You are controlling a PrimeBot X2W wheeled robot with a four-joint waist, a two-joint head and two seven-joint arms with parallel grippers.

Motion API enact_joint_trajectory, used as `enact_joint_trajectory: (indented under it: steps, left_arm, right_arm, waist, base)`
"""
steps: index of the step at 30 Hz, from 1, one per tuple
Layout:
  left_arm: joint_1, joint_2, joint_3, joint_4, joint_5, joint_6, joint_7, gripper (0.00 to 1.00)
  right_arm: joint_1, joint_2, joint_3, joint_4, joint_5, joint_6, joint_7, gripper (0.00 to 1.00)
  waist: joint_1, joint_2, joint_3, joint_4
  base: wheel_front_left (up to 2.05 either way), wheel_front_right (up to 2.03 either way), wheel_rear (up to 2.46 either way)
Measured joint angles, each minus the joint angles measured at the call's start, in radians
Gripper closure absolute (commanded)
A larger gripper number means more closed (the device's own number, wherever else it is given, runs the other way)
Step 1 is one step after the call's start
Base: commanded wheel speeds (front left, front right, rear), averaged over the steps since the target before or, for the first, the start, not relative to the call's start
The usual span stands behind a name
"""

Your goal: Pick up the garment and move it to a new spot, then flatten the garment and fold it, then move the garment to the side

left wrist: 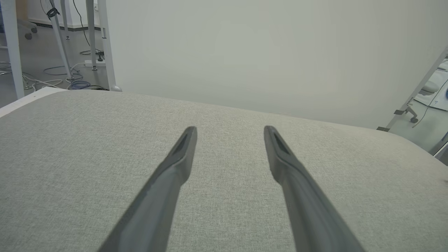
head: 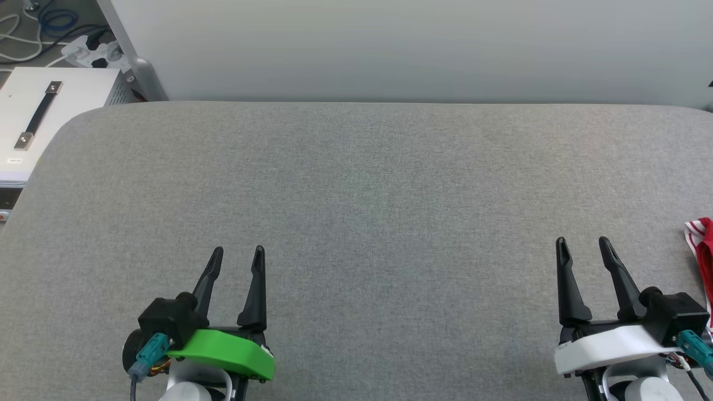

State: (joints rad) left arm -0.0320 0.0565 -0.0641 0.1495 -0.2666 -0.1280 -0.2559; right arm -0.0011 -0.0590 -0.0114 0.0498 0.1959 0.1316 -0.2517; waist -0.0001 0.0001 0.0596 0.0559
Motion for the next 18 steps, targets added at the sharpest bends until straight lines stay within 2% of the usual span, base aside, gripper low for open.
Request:
enact_joint_trajectory:
  steps: [18]
  left_arm:
    - [0.01,-0.001,-0.006,-0.023,-0.007,0.0,0.0,0.0]
  right_arm:
    - [0.0,0.007,0.005,-0.013,0.0,0.0,-0.001,0.0]
  waist:
    - [0.0,0.0,-0.003,0.001]
  base:
    - [0.0,0.0,0.0]
